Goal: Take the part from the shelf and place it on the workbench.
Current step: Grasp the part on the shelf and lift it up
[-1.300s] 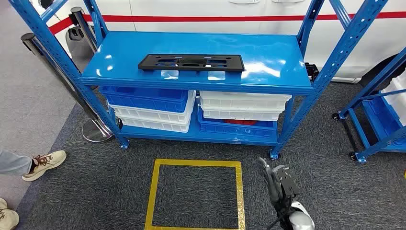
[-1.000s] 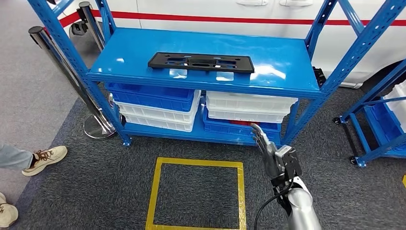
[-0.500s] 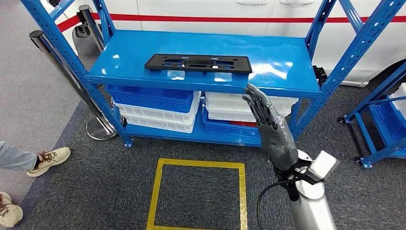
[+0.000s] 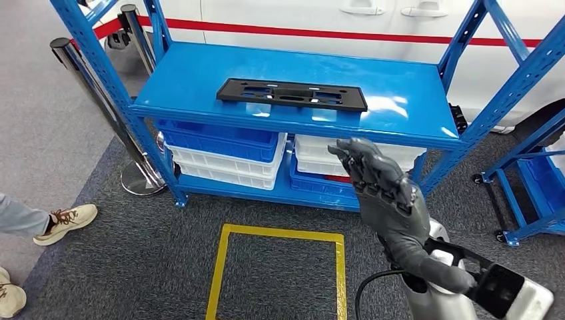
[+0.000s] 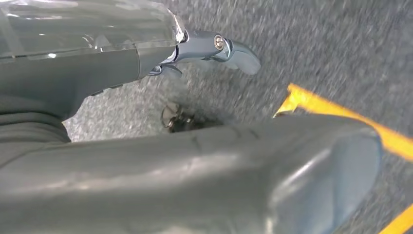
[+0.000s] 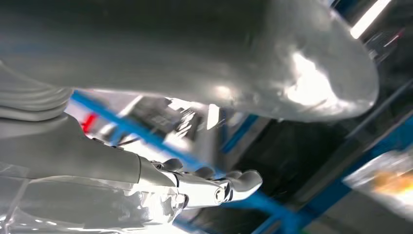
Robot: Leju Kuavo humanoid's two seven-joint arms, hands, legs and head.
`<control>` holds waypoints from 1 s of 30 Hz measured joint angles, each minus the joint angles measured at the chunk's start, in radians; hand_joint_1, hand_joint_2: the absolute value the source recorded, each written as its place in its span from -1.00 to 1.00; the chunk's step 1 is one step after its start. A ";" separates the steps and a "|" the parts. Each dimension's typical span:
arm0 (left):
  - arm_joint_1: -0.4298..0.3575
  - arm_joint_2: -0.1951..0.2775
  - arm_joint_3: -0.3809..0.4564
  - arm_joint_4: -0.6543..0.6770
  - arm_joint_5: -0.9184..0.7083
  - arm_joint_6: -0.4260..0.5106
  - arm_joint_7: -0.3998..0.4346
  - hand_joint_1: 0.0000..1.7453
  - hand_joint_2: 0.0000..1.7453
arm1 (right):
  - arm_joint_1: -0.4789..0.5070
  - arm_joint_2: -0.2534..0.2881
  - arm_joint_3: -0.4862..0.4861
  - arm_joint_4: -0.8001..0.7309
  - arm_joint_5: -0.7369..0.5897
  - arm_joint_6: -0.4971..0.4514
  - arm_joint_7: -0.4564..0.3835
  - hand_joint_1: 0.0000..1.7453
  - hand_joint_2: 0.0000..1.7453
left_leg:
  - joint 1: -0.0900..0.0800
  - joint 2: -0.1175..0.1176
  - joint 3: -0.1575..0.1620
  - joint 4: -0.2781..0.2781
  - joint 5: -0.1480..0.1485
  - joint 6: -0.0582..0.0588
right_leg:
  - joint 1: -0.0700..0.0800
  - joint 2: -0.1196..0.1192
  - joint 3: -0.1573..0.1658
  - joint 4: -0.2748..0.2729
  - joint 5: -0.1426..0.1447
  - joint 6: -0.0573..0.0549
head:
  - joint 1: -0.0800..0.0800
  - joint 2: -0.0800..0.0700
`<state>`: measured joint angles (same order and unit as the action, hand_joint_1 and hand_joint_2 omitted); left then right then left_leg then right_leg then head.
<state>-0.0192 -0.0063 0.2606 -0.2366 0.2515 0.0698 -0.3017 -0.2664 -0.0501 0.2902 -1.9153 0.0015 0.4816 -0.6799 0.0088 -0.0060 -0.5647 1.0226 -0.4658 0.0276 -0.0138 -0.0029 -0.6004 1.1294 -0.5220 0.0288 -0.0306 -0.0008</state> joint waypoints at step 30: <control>-0.012 -0.010 0.027 0.028 -0.042 -0.021 -0.040 -1.00 -1.00 | 0.040 -0.051 0.074 -0.063 -0.010 0.005 -0.013 -1.00 -1.00 | -0.003 0.004 -0.035 0.008 0.025 0.002 | -0.006 0.003 0.095 -0.008 -0.017 -0.001 | -0.001 0.000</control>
<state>-0.0312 -0.0164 0.2872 -0.2083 0.2095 0.0492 -0.3416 -0.2265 -0.1015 0.3639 -1.9779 -0.0081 0.4863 -0.6929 0.0061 -0.0016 -0.5998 1.0305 -0.4408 0.0299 -0.0197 -0.0002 -0.5059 1.1215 -0.5385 0.0283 -0.0319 -0.0008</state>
